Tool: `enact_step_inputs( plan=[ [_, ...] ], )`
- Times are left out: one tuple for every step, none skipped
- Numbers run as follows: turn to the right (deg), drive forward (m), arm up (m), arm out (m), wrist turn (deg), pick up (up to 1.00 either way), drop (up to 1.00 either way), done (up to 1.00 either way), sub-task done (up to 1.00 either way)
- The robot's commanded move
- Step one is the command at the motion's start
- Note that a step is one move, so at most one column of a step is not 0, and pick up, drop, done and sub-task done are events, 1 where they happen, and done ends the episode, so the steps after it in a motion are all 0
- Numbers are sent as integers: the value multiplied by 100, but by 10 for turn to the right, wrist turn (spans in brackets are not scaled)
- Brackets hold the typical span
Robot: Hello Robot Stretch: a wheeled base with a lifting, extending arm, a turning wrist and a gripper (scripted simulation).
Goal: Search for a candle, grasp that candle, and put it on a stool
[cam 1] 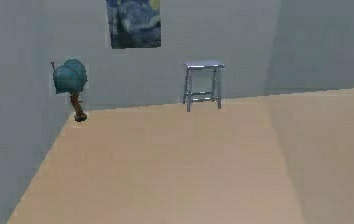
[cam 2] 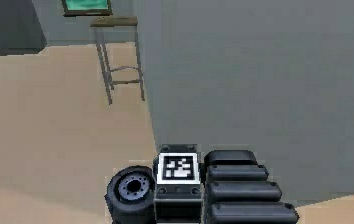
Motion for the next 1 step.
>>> enact_step_inputs(
  plan=[
    [300, 0, 0, 0, 0, 0, 0, 0, 0]
  ],
)
